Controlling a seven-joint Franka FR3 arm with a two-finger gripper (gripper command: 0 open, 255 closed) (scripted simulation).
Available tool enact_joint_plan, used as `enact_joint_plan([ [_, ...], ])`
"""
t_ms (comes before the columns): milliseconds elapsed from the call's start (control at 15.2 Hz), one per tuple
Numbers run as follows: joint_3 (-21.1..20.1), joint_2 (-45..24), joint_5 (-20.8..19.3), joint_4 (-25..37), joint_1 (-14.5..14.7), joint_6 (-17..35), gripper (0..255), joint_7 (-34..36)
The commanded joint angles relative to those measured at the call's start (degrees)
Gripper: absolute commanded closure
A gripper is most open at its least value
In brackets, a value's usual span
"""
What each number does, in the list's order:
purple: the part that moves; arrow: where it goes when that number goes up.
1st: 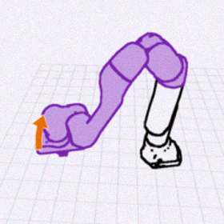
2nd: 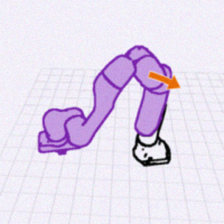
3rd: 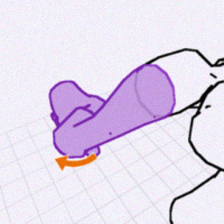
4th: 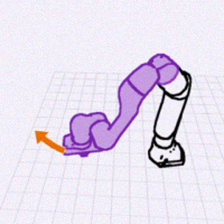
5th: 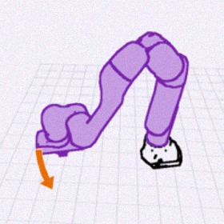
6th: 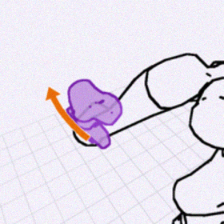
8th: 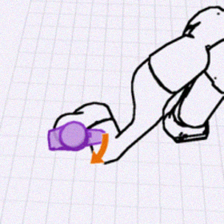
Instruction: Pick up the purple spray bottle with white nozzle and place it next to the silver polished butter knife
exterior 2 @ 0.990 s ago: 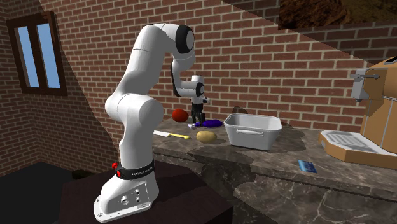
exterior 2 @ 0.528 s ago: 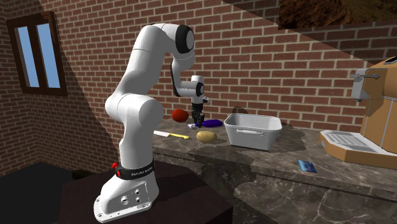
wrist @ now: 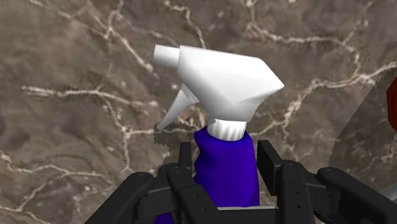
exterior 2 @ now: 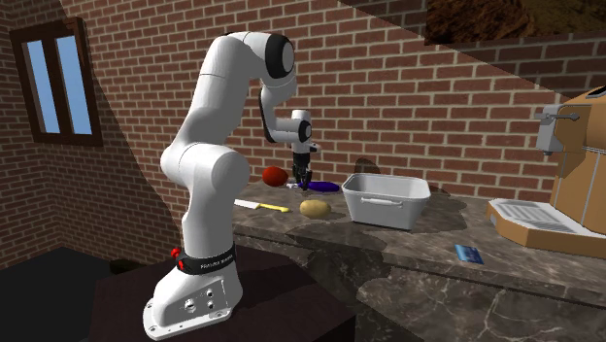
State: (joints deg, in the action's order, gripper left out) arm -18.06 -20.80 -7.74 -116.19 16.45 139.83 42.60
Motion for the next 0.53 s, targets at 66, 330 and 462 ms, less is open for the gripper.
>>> enact_joint_plan([
  [66, -0.4, 1.6, 0.8, 0.3, -0.3, -1.8, 255, -0.5],
  [330, -0.8, 3.6, 1.7, 1.0, -0.7, -4.3, 255, -1.1],
  [462, -1.0, 4.5, 2.2, 1.4, -0.8, -5.6, 255, -1.4],
])
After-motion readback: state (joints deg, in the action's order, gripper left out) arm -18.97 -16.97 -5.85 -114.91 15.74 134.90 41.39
